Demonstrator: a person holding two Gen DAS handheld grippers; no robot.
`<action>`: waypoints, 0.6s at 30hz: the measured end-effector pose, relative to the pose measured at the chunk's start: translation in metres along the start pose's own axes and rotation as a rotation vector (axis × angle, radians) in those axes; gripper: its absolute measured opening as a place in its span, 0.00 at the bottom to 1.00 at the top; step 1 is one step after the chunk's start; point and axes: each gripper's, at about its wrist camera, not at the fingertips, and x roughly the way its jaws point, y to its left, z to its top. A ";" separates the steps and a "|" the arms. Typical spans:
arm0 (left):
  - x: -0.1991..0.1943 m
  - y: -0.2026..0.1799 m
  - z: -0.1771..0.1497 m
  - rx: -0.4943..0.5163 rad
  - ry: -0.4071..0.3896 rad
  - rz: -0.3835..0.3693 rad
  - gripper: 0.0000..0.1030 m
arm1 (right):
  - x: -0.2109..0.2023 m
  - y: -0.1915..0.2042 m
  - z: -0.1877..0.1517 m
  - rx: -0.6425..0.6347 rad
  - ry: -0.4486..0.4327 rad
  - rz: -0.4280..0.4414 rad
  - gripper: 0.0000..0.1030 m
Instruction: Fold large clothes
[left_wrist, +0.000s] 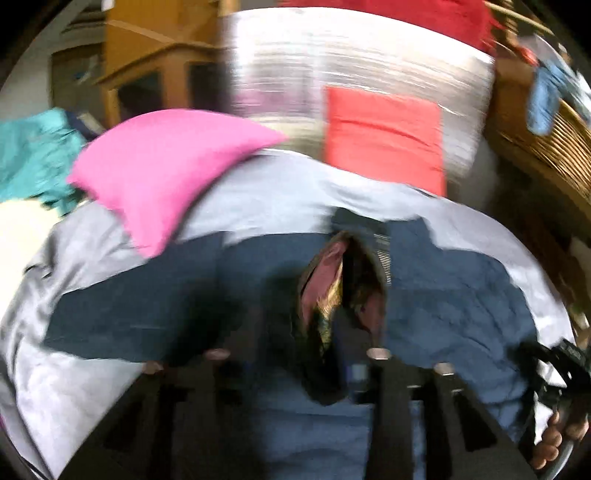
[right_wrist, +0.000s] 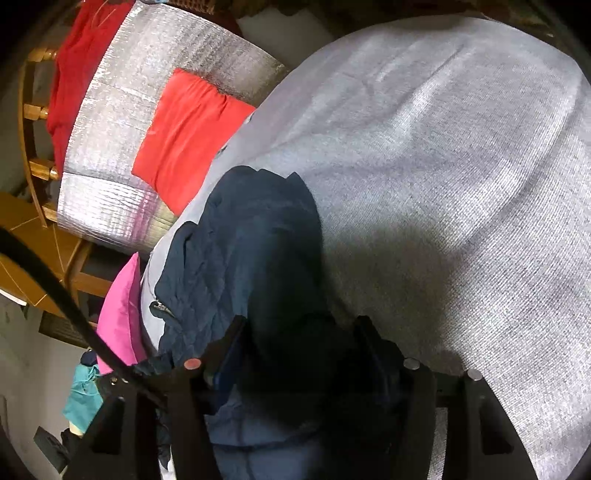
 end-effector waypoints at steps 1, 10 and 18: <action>-0.001 0.016 0.000 -0.037 0.005 0.023 0.78 | 0.000 0.000 0.000 0.002 -0.001 0.009 0.72; 0.005 0.079 -0.014 -0.103 0.072 0.112 0.80 | 0.006 0.020 -0.011 -0.111 -0.025 -0.052 0.41; -0.003 0.126 -0.019 -0.110 0.063 0.198 0.80 | -0.053 0.086 -0.042 -0.366 -0.254 -0.109 0.25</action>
